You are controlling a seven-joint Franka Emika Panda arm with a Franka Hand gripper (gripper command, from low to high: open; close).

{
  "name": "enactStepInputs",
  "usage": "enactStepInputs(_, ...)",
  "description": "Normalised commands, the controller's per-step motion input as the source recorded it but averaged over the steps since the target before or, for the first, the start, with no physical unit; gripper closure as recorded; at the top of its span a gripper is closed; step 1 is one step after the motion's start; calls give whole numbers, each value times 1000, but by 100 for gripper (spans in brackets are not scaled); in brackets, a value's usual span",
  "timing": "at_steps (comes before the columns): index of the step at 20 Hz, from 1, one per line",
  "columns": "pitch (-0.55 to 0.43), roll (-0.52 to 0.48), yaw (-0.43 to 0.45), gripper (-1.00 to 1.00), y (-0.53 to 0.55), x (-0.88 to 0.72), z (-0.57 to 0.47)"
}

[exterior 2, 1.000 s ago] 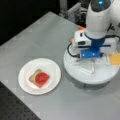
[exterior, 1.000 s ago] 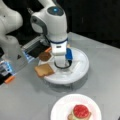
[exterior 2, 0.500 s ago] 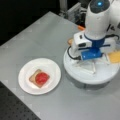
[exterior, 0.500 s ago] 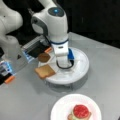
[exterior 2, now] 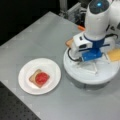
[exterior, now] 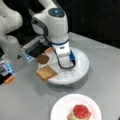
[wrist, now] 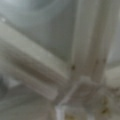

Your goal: Ingredient selection for cheeseburger or sandwich

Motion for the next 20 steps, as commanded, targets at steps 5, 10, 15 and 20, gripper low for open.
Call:
enactStepInputs(5, 50, -25, 314, -100, -236, -82, -120)
enactStepInputs(10, 40, -18, 274, -100, -220, -114, -153)
enactStepInputs(15, 14, -3, 264, -100, -215, -138, -173)
enactStepInputs(20, 6, -2, 259, -100, -221, -159, -176)
